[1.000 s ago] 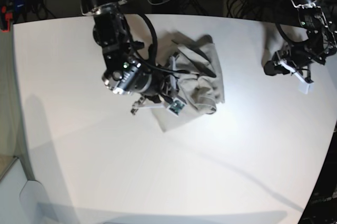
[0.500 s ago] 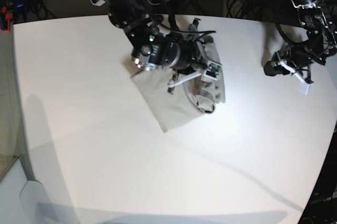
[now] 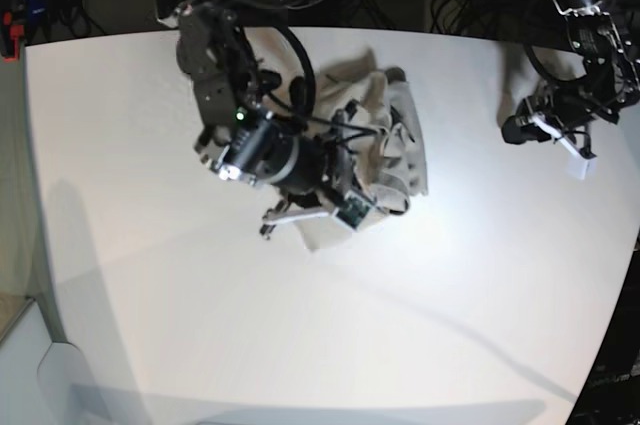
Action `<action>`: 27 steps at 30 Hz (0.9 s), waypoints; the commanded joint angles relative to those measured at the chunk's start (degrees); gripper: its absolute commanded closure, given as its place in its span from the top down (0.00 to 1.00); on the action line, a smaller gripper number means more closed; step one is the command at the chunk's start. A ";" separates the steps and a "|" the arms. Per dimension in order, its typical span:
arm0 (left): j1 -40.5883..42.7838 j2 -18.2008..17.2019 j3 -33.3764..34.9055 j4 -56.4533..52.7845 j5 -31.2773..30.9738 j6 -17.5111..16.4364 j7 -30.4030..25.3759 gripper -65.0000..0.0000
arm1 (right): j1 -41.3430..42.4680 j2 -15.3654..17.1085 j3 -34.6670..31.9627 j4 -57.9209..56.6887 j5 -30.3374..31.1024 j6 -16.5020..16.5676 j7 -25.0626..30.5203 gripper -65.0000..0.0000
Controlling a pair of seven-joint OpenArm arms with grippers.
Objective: Layout the t-shirt on the table in an organized manner, then fold the t-shirt properly
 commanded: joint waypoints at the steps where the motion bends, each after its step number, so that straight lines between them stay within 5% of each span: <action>1: -0.58 -1.11 -0.31 2.10 -1.17 0.02 -0.57 0.26 | 1.63 -0.61 0.23 -0.71 0.86 1.02 0.96 0.03; 14: 0.13 -0.67 -0.31 5.08 -1.09 0.02 -0.57 0.26 | 4.00 -3.33 -1.18 -11.52 1.03 1.02 4.48 0.03; 27: 0.22 -0.59 -0.22 5.08 -1.09 0.02 -0.57 0.26 | 6.73 -3.33 -18.06 -12.22 1.03 1.02 6.59 0.03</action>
